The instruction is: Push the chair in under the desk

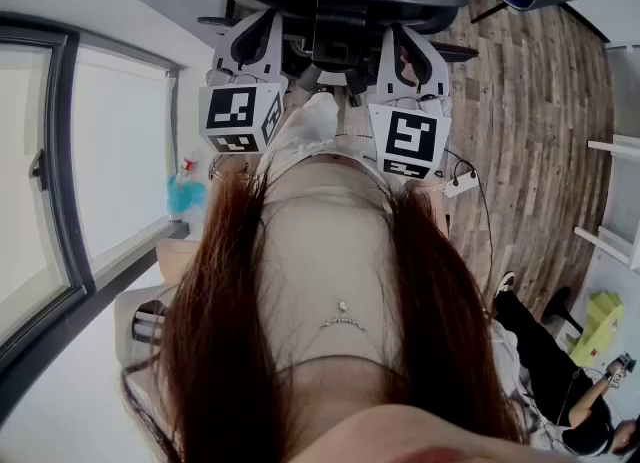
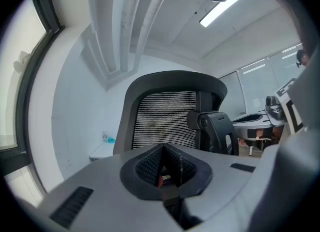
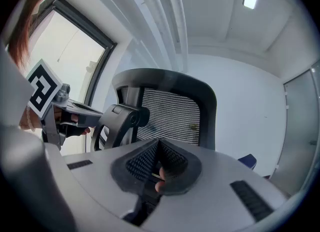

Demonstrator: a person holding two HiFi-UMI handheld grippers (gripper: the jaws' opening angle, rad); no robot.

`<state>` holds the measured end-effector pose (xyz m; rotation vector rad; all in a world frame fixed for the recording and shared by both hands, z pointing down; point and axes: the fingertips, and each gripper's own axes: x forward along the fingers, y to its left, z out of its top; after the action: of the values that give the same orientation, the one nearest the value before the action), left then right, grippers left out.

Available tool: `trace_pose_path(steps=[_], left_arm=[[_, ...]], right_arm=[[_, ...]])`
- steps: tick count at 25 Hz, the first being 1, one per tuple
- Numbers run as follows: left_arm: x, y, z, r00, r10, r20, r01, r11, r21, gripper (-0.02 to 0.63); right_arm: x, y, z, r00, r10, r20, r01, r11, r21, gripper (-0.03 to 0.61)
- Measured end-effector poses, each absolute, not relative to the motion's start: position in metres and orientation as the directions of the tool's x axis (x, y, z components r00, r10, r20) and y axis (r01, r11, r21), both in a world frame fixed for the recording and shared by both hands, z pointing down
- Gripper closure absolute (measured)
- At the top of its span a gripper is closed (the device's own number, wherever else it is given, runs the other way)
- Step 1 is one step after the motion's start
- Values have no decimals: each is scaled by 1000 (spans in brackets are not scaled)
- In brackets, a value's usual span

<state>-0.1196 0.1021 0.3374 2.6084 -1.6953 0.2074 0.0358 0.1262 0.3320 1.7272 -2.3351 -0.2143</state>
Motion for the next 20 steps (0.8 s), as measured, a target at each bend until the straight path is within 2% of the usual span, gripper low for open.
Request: trace_pose_path(steps=[20], left_arm=[[-120, 104, 338, 396, -911, 118, -910, -406, -85, 609]], right_arm=[[41, 128, 328, -278, -958, 64, -927, 286, 244, 552]])
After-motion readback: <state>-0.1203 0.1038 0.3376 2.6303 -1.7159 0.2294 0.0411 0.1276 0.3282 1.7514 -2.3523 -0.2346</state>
